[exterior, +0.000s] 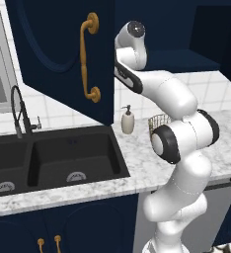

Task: Open the cabinet, pick up the bread from the cabinet and place it in the basket. Then move the basket to the dining counter.

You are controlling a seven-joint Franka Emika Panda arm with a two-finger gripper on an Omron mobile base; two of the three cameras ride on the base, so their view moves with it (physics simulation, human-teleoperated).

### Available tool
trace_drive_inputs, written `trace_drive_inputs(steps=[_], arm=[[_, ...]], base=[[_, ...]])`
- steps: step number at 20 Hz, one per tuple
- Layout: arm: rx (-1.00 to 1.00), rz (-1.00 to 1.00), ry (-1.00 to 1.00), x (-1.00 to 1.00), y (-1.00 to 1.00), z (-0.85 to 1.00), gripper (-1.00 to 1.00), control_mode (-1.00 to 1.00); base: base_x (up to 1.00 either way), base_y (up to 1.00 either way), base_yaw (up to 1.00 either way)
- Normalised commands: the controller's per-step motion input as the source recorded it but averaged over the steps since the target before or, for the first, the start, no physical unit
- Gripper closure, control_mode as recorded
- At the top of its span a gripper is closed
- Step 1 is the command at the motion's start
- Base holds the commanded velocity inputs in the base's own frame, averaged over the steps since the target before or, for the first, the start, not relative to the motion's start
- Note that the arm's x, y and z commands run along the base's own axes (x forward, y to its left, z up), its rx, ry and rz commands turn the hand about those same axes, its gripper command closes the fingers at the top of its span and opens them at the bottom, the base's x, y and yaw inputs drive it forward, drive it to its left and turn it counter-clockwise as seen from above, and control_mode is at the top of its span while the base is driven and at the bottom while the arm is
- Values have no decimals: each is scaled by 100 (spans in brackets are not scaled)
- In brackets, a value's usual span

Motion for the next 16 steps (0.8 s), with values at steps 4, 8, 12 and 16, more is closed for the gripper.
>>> trace_drive_inputs(steps=[4, 8, 12, 16], arm=[[0, 0, 0, 39, 1, -8, -100, -100], [-1, 0, 0, 36, 19, 0, -100, -100], [-1, 0, 0, 42, 19, 0, -100, -100], [0, 0, 0, 50, 8, 0, -100, -100]], base=[[0, 0, 0], [0, 0, 0], [0, 0, 0], [0, 0, 0]])
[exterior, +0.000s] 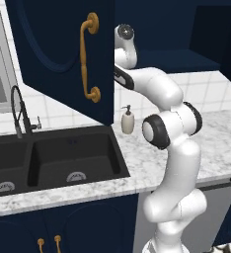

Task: Open the cabinet, pick up the bread from the cabinet and place it in the basket. Then move the basket to the dining counter.

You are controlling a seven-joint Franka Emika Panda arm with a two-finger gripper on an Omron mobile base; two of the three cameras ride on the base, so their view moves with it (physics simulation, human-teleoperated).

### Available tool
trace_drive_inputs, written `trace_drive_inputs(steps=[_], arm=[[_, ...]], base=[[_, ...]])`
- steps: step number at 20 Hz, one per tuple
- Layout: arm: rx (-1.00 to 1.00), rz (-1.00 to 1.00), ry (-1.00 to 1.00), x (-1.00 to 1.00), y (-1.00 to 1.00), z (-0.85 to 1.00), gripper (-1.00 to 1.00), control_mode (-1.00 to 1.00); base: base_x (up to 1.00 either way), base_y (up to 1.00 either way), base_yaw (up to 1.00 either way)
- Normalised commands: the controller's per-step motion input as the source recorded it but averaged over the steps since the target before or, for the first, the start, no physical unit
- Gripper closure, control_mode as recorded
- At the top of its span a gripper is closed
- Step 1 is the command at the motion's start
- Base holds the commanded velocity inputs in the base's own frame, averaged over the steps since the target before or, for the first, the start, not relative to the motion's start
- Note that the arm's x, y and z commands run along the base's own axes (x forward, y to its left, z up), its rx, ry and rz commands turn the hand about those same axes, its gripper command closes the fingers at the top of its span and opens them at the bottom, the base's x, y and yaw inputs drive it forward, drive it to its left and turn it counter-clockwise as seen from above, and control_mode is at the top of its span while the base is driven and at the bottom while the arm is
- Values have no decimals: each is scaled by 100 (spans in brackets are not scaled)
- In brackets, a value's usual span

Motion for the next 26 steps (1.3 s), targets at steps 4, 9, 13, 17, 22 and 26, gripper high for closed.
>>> trace_drive_inputs(steps=[4, 9, 13, 17, 22, 26], arm=[[0, 0, 0, 48, 0, 0, -100, -100], [0, 0, 0, 46, 0, -7, -100, -100], [-3, 0, 1, 30, 15, -32, 100, -100], [0, 0, -7, -11, 0, -13, 100, -100], [2, 0, -19, -52, -2, -6, 100, -100], [9, 1, -24, -57, -20, -44, 100, -100]], base=[[0, 0, 0], [0, 0, 0], [0, 0, 0], [0, 0, 0], [0, 0, 0], [0, 0, 0]])
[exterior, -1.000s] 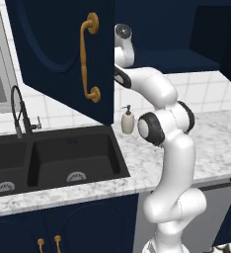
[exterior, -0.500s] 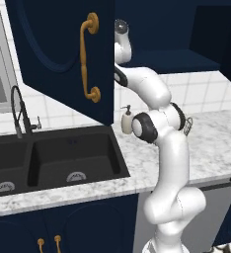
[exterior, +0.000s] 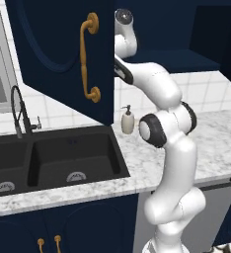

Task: Open the cabinet, pick up the bread from the cabinet and place it in the basket. Then move the basket to the dining counter.

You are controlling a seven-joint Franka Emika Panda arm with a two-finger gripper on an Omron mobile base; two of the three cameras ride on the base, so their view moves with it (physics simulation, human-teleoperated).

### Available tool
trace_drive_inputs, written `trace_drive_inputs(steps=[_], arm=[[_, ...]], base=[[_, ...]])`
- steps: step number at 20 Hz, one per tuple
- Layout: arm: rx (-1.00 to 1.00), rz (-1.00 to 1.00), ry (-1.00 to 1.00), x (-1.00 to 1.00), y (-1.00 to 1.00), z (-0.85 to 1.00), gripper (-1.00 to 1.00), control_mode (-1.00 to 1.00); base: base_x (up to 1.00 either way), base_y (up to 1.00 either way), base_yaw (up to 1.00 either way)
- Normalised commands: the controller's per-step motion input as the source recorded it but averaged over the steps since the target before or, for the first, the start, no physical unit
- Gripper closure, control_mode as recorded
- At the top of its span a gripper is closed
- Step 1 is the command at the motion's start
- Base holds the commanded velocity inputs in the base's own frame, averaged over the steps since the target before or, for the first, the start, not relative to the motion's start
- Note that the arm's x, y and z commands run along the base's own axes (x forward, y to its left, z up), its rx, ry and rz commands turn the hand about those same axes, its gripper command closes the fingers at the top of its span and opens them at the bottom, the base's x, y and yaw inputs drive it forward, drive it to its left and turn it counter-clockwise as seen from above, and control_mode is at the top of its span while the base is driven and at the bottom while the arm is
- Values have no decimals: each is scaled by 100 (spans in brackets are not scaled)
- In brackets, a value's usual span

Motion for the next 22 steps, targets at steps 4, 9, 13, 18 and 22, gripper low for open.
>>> trace_drive_inputs(steps=[4, 9, 13, 18, 22], arm=[[24, 17, -40, -28, -15, -81, 100, -100], [7, 1, -26, -85, -28, 48, 100, -100], [0, -7, -4, -100, -41, 54, 100, -100], [-3, -9, 0, -100, -33, 57, 100, -100], [-8, -6, 12, -100, -32, 23, 100, -100]], base=[[0, 0, 0], [0, 0, 0], [0, 0, 0], [0, 0, 0], [0, 0, 0]])
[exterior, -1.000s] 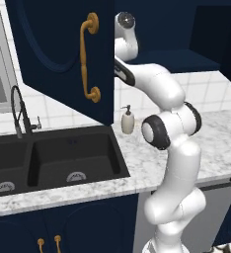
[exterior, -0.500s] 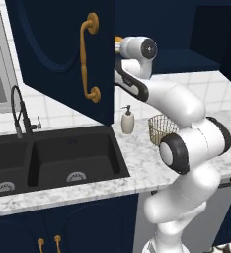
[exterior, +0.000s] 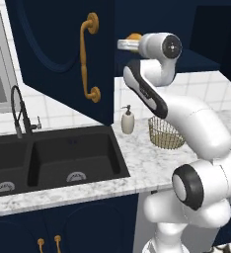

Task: Open the cabinet, pick up the bread from the cabinet and place it in the basket. Then move the basket to the dining counter.

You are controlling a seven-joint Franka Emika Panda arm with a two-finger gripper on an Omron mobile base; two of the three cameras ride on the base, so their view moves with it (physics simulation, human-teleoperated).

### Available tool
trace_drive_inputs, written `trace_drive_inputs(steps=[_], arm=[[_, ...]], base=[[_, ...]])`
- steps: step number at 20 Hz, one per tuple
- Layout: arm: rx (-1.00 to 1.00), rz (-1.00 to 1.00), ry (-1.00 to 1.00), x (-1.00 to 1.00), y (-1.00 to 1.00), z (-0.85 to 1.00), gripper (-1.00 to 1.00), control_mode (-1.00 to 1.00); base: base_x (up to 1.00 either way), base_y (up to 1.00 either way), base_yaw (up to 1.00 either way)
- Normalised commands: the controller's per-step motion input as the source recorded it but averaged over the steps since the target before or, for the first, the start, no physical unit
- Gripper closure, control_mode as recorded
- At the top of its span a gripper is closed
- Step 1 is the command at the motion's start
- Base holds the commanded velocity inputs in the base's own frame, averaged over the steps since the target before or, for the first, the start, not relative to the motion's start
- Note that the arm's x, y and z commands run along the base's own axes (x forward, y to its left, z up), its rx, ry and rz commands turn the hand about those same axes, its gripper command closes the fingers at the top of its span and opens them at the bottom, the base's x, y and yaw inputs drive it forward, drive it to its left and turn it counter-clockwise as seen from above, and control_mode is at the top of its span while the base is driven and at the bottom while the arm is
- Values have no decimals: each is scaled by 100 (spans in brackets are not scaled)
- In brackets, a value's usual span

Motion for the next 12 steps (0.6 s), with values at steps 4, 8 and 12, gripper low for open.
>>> trace_drive_inputs(steps=[4, 8, 12], arm=[[-8, -4, 16, -100, -60, -42, 100, -100], [-8, -5, 22, -100, -55, -53, 100, -100], [-8, -7, 28, -98, -48, -63, 100, -100]], base=[[0, 0, 0], [0, 0, 0], [0, 0, 0]])
